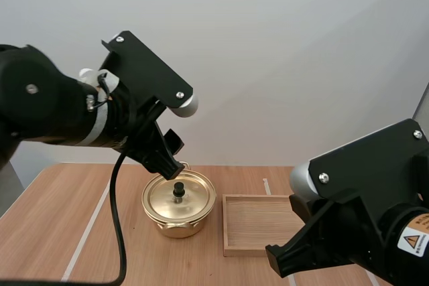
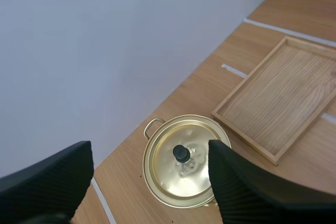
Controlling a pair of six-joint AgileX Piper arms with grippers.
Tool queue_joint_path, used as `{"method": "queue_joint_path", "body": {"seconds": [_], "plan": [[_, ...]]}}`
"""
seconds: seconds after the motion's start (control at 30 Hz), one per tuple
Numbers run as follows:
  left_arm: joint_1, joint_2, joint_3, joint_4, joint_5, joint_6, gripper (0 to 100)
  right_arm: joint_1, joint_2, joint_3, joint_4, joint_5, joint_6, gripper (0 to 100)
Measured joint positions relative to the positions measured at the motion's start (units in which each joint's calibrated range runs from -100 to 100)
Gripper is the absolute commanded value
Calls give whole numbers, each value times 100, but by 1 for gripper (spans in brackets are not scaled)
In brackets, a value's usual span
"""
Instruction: Open the lid, put the grape in the pot, and close it
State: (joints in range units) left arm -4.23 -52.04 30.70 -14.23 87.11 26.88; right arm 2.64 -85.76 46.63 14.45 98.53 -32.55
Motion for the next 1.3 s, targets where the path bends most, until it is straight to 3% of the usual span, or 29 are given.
{"method": "queue_joint_path", "body": {"seconds": [0.03, 0.1, 0.2, 0.23, 0.27, 0.5, 0.63, 0.87, 1.1, 1.17, 1.3], "plan": [[0, -166, 0, 12, 56, -104, 100, 0, 0, 0, 0, 0, 0, 0], [0, -346, 0, 12, 164, -230, 75, 0, 0, 0, 0, 0, 0, 0], [0, -842, 0, 33, 478, -579, 25, 0, 0, 0, 0, 0, 0, 0], [0, -867, 0, 33, 478, -592, 19, 0, 0, 0, 0, 0, 0, 0], [0, -1095, 0, 37, 680, -712, 0, 0, 0, 0, 0, 0, 0, 0], [0, -1830, 12, 48, 762, -1133, 0, 0, 0, 0, 107, 0, 0, 0], [0, -2339, 248, 48, 127, -1621, 0, 0, 0, 0, 106, -105, 208, 0], [0, -3100, 1149, 113, -1648, -2690, 0, 0, 0, 0, -200, -1313, 1265, 0], [0, -3696, 2261, 384, -2991, -3266, 0, -7, -4, 440, -341, -2797, 1420, 0], [38, -3899, 2532, 604, -3394, -3444, 0, -58, -4, 619, -417, -3151, 1441, 0], [261, -4289, 2827, 807, -4094, -3792, 0, -261, -248, 1122, -457, -4289, 1454, 0]]}}
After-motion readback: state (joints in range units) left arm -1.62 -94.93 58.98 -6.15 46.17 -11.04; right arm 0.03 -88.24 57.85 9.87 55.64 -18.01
